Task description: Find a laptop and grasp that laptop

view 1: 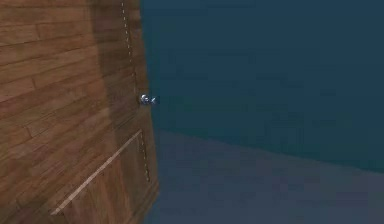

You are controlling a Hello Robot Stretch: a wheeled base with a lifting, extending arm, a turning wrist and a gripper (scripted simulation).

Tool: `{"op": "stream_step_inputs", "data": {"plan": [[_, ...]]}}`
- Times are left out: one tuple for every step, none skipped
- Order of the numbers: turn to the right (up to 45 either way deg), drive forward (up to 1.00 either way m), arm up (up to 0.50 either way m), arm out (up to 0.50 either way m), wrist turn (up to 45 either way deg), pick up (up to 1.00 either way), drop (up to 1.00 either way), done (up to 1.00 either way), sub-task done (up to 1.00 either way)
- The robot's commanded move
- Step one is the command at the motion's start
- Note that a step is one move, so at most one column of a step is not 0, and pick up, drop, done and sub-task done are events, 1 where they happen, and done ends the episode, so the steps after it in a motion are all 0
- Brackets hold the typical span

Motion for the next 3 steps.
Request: {"op": "stream_step_inputs", "data": {"plan": [[0.0,0.45,0.0,0.0,0.0,0.0,0.0,0.0,0.0],[18.0,0.0,0.0,0.0,0.0,0.0,0.0,0.0,0.0],[0.0,0.3,0.0,0.0,0.0,0.0,0.0,0.0,0.0]]}}
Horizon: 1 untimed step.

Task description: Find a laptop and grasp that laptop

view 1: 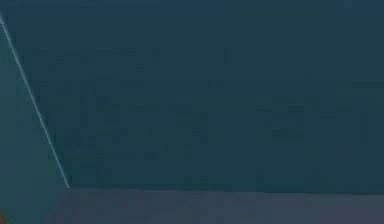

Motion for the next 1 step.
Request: {"op": "stream_step_inputs", "data": {"plan": [[45.0,0.0,0.0,0.0,0.0,0.0,0.0,0.0,0.0]]}}
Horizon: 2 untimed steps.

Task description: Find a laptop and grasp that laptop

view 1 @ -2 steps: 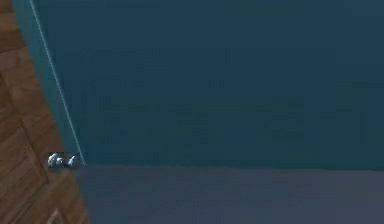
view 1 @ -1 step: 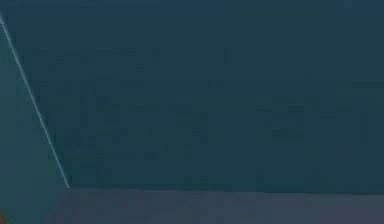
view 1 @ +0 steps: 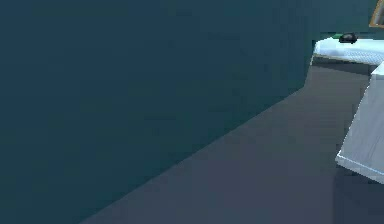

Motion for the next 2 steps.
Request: {"op": "stream_step_inputs", "data": {"plan": [[21.0,0.0,0.0,0.0,0.0,0.0,0.0,0.0,0.0],[0.0,1.0,0.0,0.0,0.0,0.0,0.0,0.0,0.0]]}}
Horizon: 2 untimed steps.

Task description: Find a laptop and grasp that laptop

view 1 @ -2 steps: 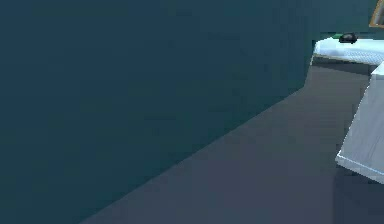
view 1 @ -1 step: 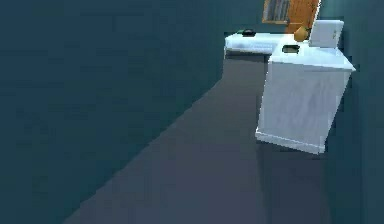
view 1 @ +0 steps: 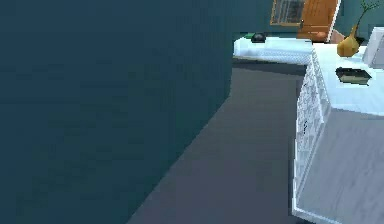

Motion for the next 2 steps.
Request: {"op": "stream_step_inputs", "data": {"plan": [[3.0,0.0,0.0,0.0,0.0,0.0,0.0,0.0,0.0],[0.0,0.95,0.0,0.0,0.0,0.0,0.0,0.0,0.0]]}}
